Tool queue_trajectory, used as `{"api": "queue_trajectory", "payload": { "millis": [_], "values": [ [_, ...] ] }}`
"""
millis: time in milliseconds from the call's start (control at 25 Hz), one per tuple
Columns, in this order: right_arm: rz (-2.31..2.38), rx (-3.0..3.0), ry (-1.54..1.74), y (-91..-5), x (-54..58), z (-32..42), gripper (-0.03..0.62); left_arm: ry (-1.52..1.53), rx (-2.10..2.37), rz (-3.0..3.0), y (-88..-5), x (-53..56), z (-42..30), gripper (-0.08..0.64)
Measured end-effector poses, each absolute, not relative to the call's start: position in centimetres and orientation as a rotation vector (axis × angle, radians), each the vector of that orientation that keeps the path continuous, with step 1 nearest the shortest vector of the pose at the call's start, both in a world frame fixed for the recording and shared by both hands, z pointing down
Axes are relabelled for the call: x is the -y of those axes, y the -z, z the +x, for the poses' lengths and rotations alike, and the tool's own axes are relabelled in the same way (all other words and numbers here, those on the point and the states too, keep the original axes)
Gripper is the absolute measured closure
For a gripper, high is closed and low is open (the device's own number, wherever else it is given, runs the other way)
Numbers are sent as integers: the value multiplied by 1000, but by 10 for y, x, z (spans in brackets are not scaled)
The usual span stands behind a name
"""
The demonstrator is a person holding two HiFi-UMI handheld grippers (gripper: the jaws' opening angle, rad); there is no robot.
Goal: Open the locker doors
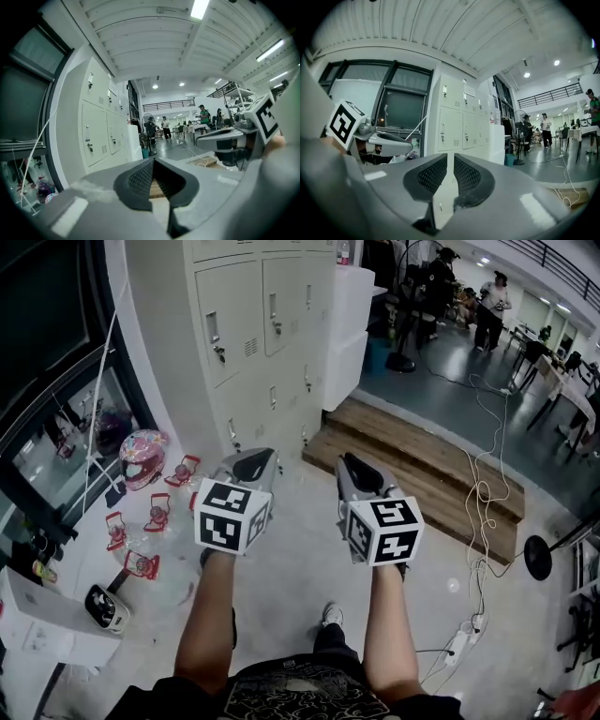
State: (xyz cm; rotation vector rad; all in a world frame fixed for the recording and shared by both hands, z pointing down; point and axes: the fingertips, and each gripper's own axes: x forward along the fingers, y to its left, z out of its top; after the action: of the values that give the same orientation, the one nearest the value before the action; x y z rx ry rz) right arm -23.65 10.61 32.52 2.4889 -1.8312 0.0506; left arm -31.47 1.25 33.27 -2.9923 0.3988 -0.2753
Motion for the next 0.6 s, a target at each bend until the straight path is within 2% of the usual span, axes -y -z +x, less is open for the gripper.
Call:
{"api": "queue_trajectory", "payload": {
  "millis": [600],
  "values": [
    [2410,1945,-40,-305,-39,-90,477,306,-578,-2959,-314,58,-191,558]
  ]
}}
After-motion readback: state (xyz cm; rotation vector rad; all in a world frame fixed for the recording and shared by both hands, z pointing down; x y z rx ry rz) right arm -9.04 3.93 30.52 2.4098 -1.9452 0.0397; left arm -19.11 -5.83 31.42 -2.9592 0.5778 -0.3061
